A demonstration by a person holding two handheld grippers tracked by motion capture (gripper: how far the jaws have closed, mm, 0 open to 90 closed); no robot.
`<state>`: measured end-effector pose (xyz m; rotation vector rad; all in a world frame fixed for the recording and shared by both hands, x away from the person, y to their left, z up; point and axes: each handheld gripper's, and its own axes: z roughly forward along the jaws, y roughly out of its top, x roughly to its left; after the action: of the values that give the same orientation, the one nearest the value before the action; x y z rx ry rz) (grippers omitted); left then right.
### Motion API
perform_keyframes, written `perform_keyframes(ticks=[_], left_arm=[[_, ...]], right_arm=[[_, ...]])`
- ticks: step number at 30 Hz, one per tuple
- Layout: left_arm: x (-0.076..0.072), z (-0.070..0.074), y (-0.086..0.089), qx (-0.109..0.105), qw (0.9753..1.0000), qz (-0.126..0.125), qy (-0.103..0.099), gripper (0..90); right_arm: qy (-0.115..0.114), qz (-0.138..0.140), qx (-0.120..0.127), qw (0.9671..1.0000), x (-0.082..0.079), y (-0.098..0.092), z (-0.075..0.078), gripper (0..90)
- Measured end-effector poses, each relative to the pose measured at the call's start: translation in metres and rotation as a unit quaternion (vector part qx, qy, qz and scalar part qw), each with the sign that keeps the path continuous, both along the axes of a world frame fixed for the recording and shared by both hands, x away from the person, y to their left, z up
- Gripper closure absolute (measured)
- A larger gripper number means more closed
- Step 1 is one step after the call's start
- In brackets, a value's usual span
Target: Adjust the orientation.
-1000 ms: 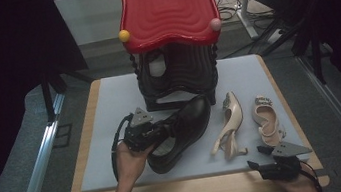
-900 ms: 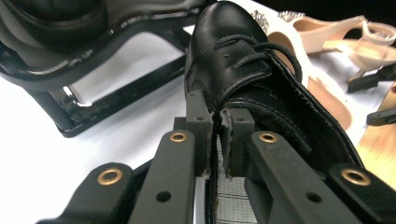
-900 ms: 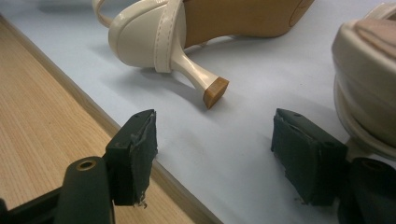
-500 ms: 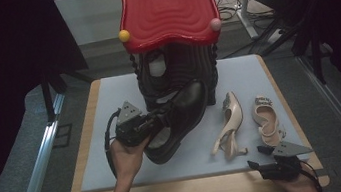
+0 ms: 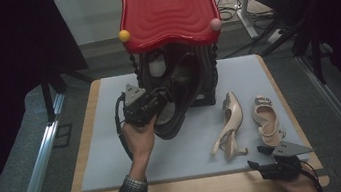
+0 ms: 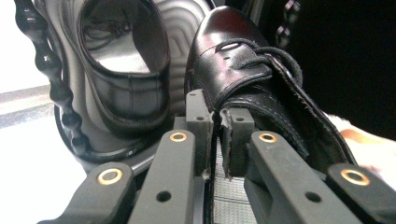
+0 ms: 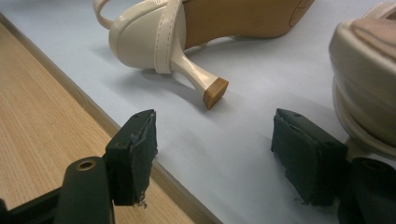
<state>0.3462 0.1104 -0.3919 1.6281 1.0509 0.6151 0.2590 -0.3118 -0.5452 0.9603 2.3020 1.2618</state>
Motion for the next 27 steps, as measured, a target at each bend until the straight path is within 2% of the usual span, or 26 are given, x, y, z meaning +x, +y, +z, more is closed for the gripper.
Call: perform_keyframes(ticks=[2,7,12,16,18,22,27], left_arm=[[0.01,-0.002,-0.008,-0.011,0.9998,0.016,-0.003,83.5],[0.022,-0.003,-0.021,-0.011,0.999,0.041,-0.012,83.5],[0.041,-0.004,-0.041,-0.024,0.9969,0.073,-0.017,83.4],[0.051,-0.005,-0.051,-0.022,0.9957,0.087,-0.023,83.4],[0.059,-0.005,-0.059,-0.026,0.994,0.102,-0.028,83.3],[0.067,-0.005,-0.066,-0.033,0.9924,0.114,-0.032,83.2],[0.081,-0.003,-0.075,-0.032,0.9905,0.131,-0.026,83.2]], right_arm=[[0.0,0.0,0.0,1.0,0.0,0.0,0.0,30.8],[0.0,0.001,-0.001,1.0,0.0,0.0,0.0,30.5],[0.0,0.001,-0.001,1.0,0.0,0.0,0.0,30.3],[0.0,0.001,-0.001,1.0,0.0,0.0,0.0,30.3],[0.0,0.001,-0.001,1.0,0.0,0.0,0.0,30.1],[0.001,0.002,0.0,1.0,0.0,0.0,0.0,30.0],[0.001,0.002,0.0,1.0,0.0,0.0,0.0,30.0]])
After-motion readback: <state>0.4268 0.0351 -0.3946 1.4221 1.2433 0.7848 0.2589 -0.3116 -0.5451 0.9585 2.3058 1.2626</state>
